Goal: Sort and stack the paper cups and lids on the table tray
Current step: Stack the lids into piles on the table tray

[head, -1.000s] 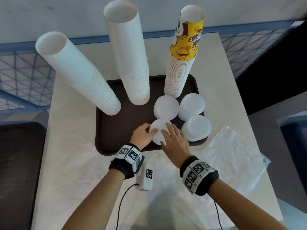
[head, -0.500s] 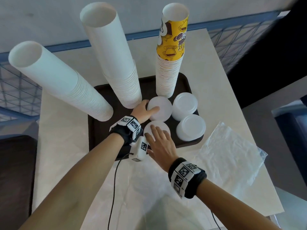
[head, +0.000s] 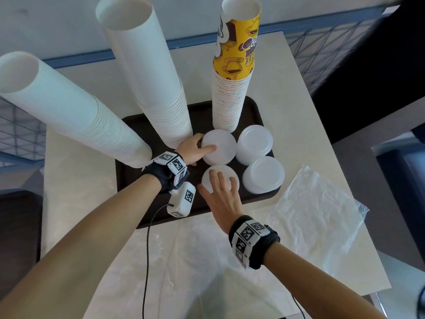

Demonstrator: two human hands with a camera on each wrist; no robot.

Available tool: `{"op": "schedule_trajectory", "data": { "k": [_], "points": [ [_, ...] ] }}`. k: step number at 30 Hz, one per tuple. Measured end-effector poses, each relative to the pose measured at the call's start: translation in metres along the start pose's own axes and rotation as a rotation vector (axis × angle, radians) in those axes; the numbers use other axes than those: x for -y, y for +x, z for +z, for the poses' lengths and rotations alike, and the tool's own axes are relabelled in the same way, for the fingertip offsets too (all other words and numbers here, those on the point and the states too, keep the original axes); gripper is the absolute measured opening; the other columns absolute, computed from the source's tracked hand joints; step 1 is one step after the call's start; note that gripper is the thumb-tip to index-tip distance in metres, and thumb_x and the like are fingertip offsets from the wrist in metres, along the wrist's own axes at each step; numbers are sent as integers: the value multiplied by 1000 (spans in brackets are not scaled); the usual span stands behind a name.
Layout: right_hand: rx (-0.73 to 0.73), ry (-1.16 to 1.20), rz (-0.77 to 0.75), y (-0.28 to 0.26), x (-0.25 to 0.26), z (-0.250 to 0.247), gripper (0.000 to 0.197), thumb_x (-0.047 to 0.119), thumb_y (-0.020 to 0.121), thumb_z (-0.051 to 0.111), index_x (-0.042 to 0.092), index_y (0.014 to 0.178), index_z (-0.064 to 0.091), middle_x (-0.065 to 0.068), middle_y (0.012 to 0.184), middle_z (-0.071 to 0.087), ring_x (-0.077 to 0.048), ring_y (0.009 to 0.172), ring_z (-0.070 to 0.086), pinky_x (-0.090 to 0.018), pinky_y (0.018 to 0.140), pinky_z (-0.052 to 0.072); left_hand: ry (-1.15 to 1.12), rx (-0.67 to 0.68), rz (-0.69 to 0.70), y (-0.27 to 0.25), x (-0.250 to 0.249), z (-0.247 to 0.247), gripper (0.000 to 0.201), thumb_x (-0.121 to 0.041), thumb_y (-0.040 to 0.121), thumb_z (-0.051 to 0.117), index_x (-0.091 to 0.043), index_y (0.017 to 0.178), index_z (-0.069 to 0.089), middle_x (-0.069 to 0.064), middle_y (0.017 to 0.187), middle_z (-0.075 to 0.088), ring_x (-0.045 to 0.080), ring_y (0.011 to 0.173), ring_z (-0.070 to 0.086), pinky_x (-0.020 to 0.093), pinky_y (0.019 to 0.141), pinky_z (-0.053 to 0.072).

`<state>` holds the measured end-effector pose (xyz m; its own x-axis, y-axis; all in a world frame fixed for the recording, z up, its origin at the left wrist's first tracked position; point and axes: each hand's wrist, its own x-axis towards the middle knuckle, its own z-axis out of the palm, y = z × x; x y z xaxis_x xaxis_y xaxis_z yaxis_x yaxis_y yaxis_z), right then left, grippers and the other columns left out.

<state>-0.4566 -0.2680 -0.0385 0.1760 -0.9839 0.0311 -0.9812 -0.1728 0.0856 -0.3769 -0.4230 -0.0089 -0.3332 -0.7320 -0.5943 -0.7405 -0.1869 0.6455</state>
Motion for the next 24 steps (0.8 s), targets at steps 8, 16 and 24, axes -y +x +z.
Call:
{"op": "schedule_trajectory", "data": {
  "k": [8, 16, 24],
  "points": [
    [-44, 3, 2, -5, -10, 2, 57, 21, 46, 78, 32, 100, 65, -12, 124, 40, -28, 109, 41, -41, 81, 50, -37, -21, -32, 4, 1, 3, 51, -37, 87, 57, -15, 131, 42, 9, 125, 52, 27, 109, 55, 34, 72, 54],
    [-9, 34, -13, -8, -17, 1, 61, 19, 45, 79, 30, 104, 64, -12, 125, 47, -28, 109, 42, -40, 80, 50, -36, -81, 0, 4, -4, 9, 62, -45, 86, 57, -15, 136, 37, 8, 133, 47, 28, 118, 49, 38, 74, 56],
    [53, 110, -8, -7, -18, -6, 63, 12, 45, 79, 29, 104, 63, -15, 123, 59, -29, 106, 48, -39, 76, 52, -27, -69, -19, 5, -1, 10, 59, -46, 87, 55, -13, 133, 39, 10, 128, 51, 28, 113, 53, 40, 77, 56]
  ]
}}
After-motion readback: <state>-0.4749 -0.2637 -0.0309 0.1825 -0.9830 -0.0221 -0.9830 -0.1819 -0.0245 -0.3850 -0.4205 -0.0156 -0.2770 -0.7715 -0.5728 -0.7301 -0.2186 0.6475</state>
